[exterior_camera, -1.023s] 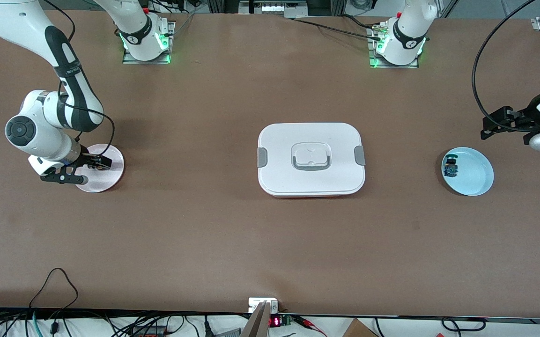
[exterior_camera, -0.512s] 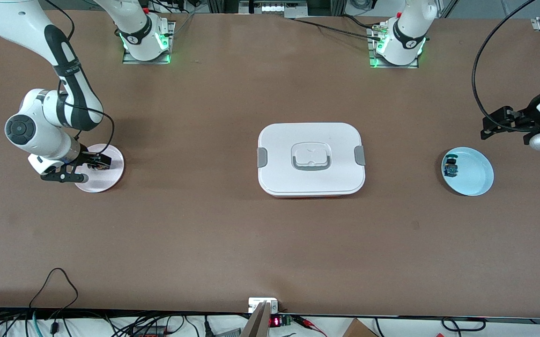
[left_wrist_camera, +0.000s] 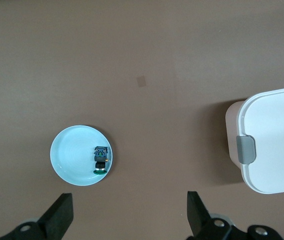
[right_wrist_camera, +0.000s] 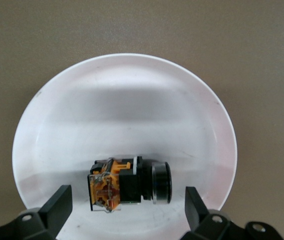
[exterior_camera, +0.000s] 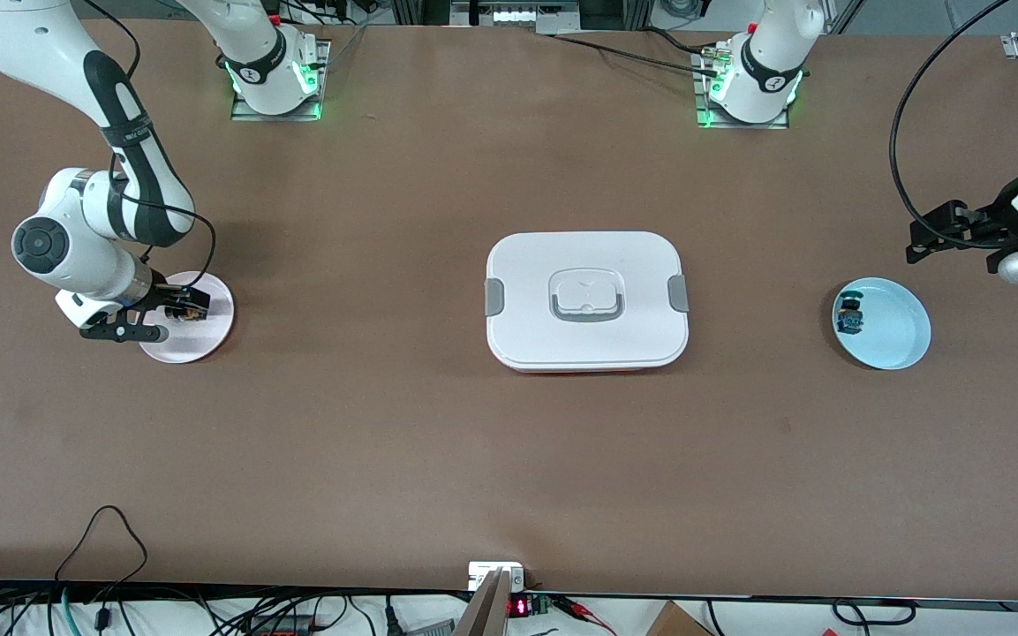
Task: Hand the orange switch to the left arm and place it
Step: 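Lower the right gripper and close it on the orange switch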
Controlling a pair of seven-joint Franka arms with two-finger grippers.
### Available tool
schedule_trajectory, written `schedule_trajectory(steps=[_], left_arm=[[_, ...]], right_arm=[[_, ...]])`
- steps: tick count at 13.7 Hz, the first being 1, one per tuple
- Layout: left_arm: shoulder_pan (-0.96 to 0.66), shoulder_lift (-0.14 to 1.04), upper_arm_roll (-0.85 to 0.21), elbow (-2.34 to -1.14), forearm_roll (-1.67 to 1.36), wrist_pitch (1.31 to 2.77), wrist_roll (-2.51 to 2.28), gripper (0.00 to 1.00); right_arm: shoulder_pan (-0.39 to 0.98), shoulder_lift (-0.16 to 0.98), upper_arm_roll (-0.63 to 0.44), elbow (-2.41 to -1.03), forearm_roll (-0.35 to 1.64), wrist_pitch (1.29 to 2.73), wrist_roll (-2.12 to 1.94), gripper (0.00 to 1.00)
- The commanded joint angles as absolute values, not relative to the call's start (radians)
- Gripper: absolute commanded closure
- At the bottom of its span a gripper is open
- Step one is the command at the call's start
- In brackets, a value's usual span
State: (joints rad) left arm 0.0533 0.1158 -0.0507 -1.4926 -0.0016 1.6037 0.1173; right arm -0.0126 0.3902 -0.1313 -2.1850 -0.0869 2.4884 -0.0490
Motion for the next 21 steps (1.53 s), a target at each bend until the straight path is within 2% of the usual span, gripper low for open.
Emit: schedule_trajectory(steps=[1, 11, 20, 21], left_arm=[[0.057, 0.132, -0.055, -1.457, 0.012, 1.582, 0.106, 0.0], [0.057, 0.132, -0.055, -1.457, 0.012, 1.582, 0.106, 0.0], [0.057, 0.132, -0.055, -1.457, 0.012, 1.582, 0.104, 0.0], [0.057, 0.132, -0.055, -1.457, 0.012, 1.582, 0.104, 0.0]], right_arm=[[-0.023, 0.397, -0.124, -2.195, -0.097, 2.517, -0.043, 0.0], [-0.025, 0.423, -0.124, -2.206, -0.1, 2.572, -0.046, 0.0], [-0.025, 0.433, -0.124, -2.207, -0.107, 2.589, -0.06, 0.05], [-0.025, 0.431, -0.124, -2.207, -0.107, 2.588, -0.06, 0.22]])
